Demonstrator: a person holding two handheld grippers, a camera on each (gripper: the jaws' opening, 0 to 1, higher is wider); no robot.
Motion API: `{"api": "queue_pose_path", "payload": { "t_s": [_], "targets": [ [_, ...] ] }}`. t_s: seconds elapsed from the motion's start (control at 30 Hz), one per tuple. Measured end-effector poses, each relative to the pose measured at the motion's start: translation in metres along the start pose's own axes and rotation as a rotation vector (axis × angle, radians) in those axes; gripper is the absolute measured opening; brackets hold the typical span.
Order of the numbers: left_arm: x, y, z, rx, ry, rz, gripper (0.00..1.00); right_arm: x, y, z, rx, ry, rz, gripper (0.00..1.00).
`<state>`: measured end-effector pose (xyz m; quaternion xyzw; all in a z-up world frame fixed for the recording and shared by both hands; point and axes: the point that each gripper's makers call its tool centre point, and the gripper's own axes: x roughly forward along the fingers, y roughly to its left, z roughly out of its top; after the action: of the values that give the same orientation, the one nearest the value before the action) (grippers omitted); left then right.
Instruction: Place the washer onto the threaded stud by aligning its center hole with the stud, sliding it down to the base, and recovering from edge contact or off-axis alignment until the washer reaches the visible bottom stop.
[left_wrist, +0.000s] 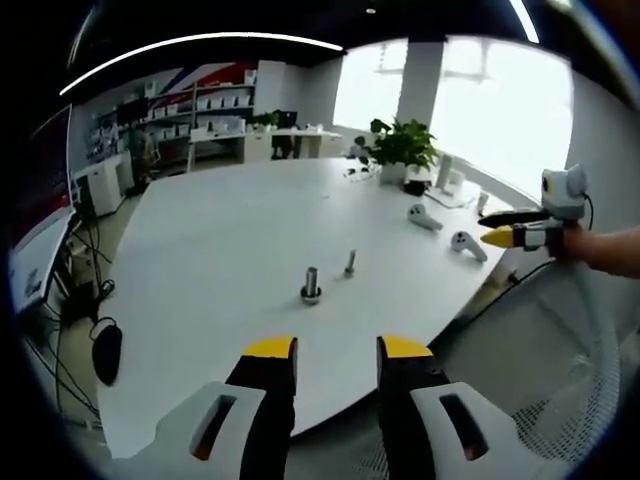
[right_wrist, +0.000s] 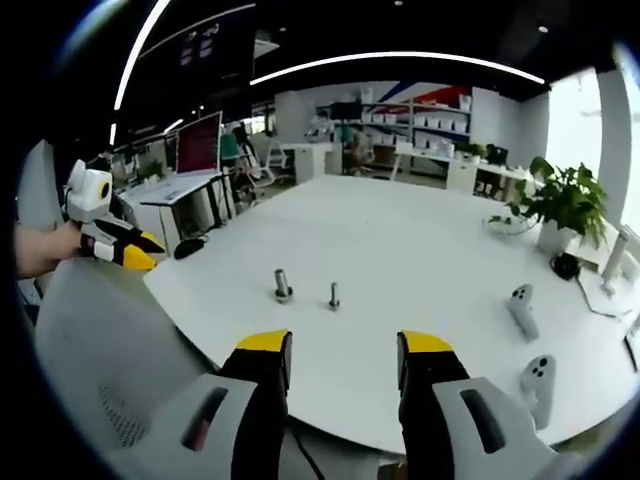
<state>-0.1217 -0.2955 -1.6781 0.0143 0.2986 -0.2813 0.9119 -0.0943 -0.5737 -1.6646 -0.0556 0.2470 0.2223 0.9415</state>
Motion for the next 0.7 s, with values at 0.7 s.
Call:
{"api": "queue_pose_path", "payload": {
  "t_s": [0.7],
  "targets": [
    [0.0, 0.0003, 0.0001, 0.006, -0.003, -0.004, 0.3, 0.0047, 0.0075, -0.0088, -0.007, 0.053, 0.033, 0.46]
  ]
}}
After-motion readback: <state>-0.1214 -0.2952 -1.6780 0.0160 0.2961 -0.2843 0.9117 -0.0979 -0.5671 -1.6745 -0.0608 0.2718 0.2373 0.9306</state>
